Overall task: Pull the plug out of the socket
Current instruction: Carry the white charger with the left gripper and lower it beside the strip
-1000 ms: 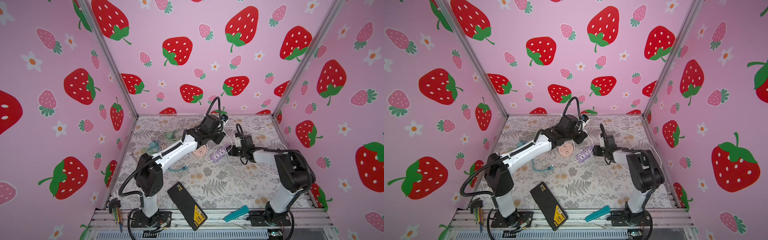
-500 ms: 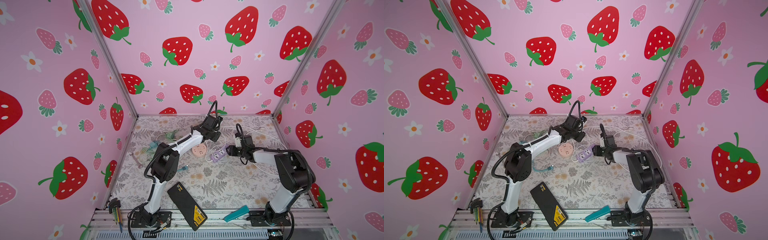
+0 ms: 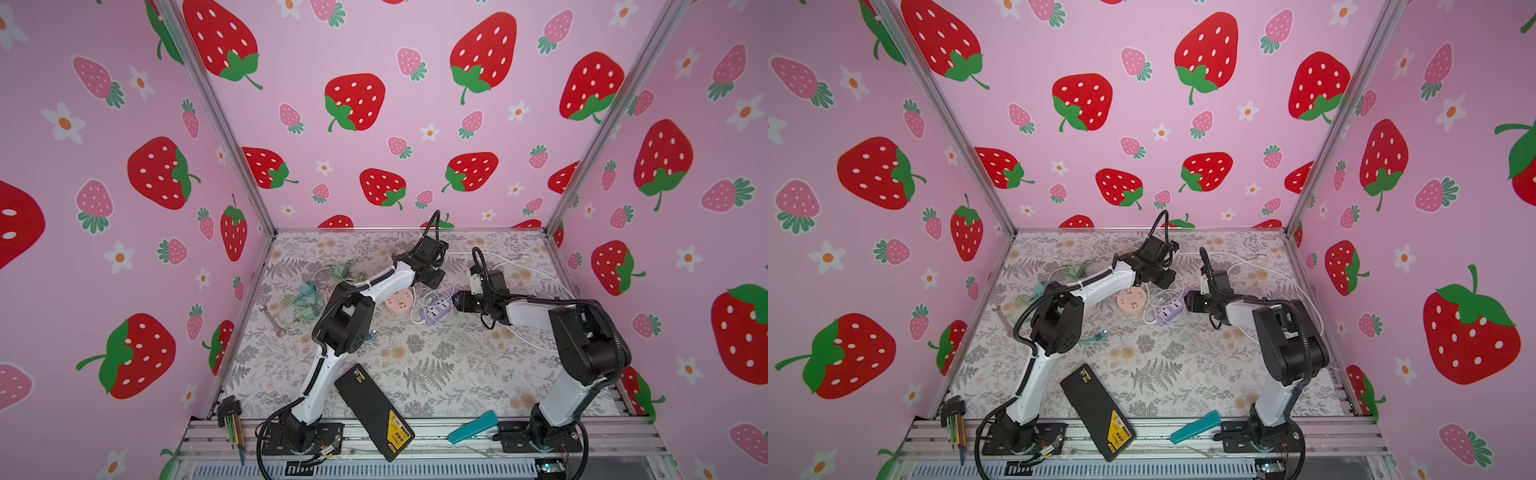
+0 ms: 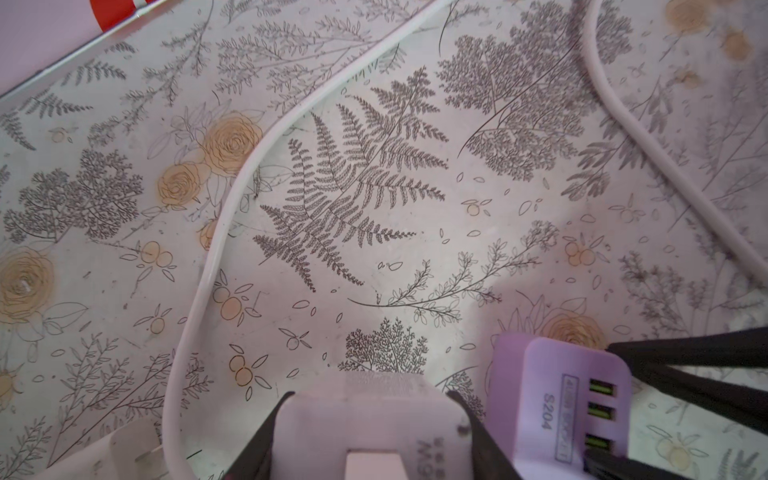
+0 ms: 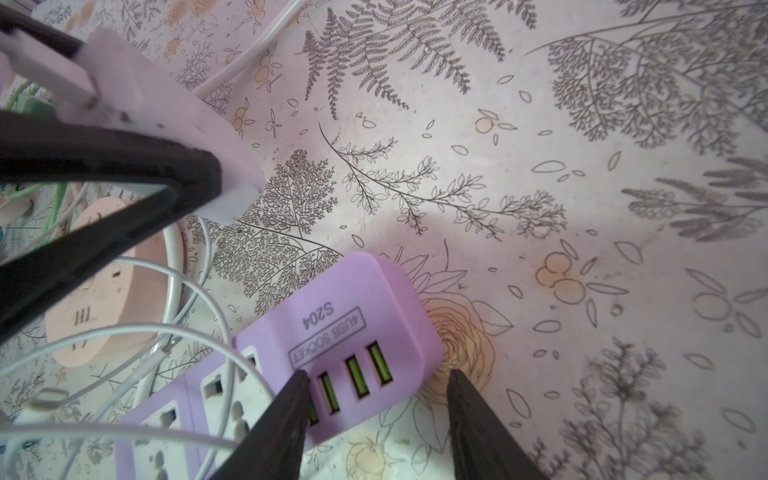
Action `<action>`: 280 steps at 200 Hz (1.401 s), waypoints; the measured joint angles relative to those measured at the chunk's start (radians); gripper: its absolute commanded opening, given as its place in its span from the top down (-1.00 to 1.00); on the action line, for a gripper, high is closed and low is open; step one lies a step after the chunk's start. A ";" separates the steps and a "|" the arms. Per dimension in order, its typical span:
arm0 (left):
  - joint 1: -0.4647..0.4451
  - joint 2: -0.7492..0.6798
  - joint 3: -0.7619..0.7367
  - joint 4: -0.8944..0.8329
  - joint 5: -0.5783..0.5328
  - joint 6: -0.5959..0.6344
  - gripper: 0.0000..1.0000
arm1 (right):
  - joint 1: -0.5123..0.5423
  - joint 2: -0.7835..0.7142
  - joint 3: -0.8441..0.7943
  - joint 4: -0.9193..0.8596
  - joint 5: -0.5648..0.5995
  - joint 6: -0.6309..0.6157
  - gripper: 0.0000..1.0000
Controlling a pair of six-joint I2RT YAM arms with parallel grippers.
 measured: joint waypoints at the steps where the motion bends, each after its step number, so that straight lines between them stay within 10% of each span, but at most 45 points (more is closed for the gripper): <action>1: 0.000 0.002 0.000 -0.002 0.000 -0.001 0.51 | 0.000 0.000 0.000 0.000 0.000 0.000 -0.09; 280: 0.007 0.047 0.058 -0.033 0.002 -0.044 -0.24 | 0.000 0.000 0.000 0.000 0.000 0.000 -0.09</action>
